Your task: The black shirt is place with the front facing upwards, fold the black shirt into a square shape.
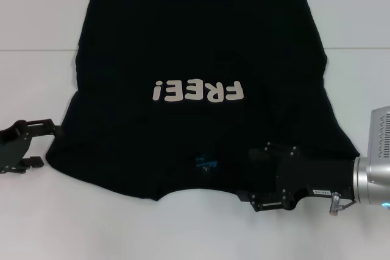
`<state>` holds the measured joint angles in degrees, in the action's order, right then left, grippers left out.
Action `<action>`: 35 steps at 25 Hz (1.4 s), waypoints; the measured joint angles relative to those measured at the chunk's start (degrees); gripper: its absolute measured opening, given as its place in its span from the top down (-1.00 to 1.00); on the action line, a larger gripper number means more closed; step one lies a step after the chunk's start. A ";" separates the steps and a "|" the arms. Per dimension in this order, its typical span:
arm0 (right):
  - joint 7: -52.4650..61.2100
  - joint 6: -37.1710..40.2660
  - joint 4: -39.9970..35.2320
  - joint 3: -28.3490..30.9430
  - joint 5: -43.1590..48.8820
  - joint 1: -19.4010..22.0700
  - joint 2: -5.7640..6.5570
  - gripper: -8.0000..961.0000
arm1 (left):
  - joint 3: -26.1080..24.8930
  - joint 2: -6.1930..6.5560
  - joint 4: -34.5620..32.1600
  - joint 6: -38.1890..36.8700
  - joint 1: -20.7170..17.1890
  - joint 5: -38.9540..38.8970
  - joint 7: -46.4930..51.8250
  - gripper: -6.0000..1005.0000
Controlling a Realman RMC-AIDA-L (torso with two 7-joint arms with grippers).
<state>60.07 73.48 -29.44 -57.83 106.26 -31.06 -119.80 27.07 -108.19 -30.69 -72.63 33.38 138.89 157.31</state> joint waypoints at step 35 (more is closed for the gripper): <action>0.58 0.20 0.00 0.15 -0.13 0.21 0.01 -0.99 | -0.11 -0.90 4.35 2.40 2.82 -0.56 -3.25 -0.76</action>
<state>60.64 73.68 -29.44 -57.69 106.12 -30.85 -119.79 26.95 -109.09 -26.34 -70.23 36.20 138.33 154.06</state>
